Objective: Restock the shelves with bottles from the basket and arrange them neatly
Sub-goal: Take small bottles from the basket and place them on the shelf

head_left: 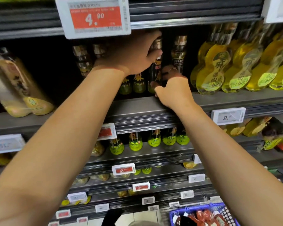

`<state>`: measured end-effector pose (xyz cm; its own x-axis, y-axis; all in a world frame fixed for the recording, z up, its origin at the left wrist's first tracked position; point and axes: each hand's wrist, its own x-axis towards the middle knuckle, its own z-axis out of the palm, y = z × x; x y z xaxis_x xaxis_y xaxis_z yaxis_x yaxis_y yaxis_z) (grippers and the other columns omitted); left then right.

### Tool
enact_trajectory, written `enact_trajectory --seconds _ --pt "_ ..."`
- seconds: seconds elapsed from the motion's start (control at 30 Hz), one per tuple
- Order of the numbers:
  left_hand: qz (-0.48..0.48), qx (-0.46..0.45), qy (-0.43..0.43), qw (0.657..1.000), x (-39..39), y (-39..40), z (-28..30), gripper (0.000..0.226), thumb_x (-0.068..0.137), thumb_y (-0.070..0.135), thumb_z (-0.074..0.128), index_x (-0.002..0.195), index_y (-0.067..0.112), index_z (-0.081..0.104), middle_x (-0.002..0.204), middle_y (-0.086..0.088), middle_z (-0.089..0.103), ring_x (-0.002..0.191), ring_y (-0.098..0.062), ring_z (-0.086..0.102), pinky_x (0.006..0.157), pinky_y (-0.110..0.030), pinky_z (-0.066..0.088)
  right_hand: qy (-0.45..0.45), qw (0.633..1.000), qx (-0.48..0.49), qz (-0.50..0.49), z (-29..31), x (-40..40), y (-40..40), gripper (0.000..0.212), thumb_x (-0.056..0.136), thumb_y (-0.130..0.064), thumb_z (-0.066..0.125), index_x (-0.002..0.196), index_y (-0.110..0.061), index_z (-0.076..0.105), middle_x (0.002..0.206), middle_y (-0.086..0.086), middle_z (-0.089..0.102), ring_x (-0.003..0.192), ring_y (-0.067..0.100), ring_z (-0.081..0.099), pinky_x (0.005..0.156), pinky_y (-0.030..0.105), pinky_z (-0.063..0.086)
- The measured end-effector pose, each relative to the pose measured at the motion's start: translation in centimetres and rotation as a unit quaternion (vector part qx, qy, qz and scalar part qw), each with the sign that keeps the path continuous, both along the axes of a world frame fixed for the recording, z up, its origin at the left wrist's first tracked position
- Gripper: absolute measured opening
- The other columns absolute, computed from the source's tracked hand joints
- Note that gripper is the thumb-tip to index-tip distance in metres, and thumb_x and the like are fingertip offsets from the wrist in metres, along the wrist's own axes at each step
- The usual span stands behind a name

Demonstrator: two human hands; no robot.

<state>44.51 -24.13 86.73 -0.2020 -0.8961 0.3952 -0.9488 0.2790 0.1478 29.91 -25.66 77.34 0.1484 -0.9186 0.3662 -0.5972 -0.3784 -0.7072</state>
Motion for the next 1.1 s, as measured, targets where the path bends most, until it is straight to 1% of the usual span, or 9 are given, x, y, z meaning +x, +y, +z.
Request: enact_trajectory --seconds 0.1,0.5,0.57,0.67,0.73,0.8,0.93,1.0,1.1 --pt "0.013 -0.019 -0.018 1.0 0.1 0.0 -0.3 0.056 0.106 0.042 0.045 0.157 0.024 0.031 0.15 -0.01 0.05 0.135 -0.032 0.049 0.105 -0.041 0.04 0.04 0.999 0.003 -0.007 -0.1 -0.3 -0.2 0.058 0.086 -0.035 0.076 0.137 -0.019 0.054 0.122 0.008 0.064 0.112 0.027 0.059 0.083 0.024 0.043" --pt "-0.008 0.007 -0.012 1.0 0.8 -0.2 0.4 0.055 0.107 0.03 0.049 0.158 0.023 0.03 0.156 -0.009 0.043 0.142 -0.029 0.041 0.107 -0.03 0.031 0.064 0.997 0.019 -0.038 0.2 0.9 -0.3 0.055 0.083 -0.041 0.081 0.126 -0.016 0.058 0.115 0.007 0.066 0.105 0.026 0.063 0.075 0.026 0.044" --pt "-0.013 0.01 -0.001 1.0 0.7 -0.2 0.5 0.057 0.106 0.03 0.05 0.158 0.023 0.029 0.16 -0.008 0.038 0.146 -0.027 0.036 0.106 -0.025 0.024 0.05 0.998 0.011 -0.031 0.4 0.1 0.2 0.046 0.083 -0.042 0.081 0.114 -0.013 0.063 0.102 0.003 0.067 0.098 0.023 0.064 0.075 0.024 0.045" --pt "-0.033 0.016 0.016 0.999 -0.1 -0.5 0.7 0.061 0.105 0.035 0.051 0.159 0.023 0.025 0.161 -0.007 0.034 0.146 -0.027 0.033 0.113 -0.03 0.023 0.022 0.996 -0.035 -0.075 0.3 -2.0 1.1 0.026 0.085 -0.036 0.077 0.093 -0.016 0.063 0.076 -0.007 0.056 0.074 0.014 0.056 0.056 0.013 0.034" --pt "-0.04 0.021 0.021 0.999 -1.3 -0.9 0.9 0.062 0.105 0.037 0.049 0.159 0.021 0.024 0.158 -0.01 0.038 0.142 -0.028 0.038 0.111 -0.031 0.027 0.017 0.992 -0.045 -0.113 0.2 -3.1 1.5 0.024 0.085 -0.033 0.073 0.08 -0.015 0.057 0.073 -0.005 0.053 0.072 0.017 0.051 0.053 0.02 0.03" --pt "-0.046 0.031 0.024 0.998 -2.6 -1.4 1.1 0.063 0.106 0.037 0.048 0.159 0.017 0.022 0.161 -0.009 0.033 0.145 -0.028 0.035 0.112 -0.03 0.025 0.024 0.99 -0.034 -0.137 0.1 -3.6 1.6 0.029 0.086 -0.03 0.07 0.073 -0.013 0.05 0.077 0.001 0.053 0.079 0.022 0.048 0.061 0.025 0.029" --pt "-0.04 0.052 0.02 0.998 -5.2 -2.9 1.8 0.061 0.105 0.04 0.051 0.154 0.01 0.031 0.155 -0.012 0.041 0.14 -0.027 0.04 0.105 -0.026 0.026 0.02 0.993 0.008 -0.119 0.3 -3.6 1.2 0.027 0.088 -0.028 0.07 0.093 -0.007 0.052 0.088 0.01 0.059 0.083 0.026 0.051 0.066 0.028 0.035" --pt "-0.031 0.058 0.024 0.997 -6.1 -3.5 1.9 0.061 0.104 0.043 0.051 0.151 0.009 0.036 0.15 -0.013 0.046 0.136 -0.027 0.044 0.101 -0.025 0.029 0.025 0.994 0.027 -0.1 0.6 -3.7 0.8 0.043 0.088 -0.03 0.071 0.118 -0.002 0.056 0.091 0.007 0.059 0.08 0.022 0.049 0.064 0.025 0.036" --pt "-0.025 0.061 0.049 0.997 -6.8 -3.9 2.0 0.059 0.103 0.04 0.054 0.151 0.011 0.036 0.149 -0.011 0.047 0.137 -0.027 0.043 0.102 -0.024 0.027 0.022 0.996 0.041 -0.08 0.9 -3.9 0.3 0.07 0.09 -0.027 0.07 0.15 -0.007 0.039 0.088 0.002 0.056 0.068 0.015 0.046 0.061 0.025 0.037"
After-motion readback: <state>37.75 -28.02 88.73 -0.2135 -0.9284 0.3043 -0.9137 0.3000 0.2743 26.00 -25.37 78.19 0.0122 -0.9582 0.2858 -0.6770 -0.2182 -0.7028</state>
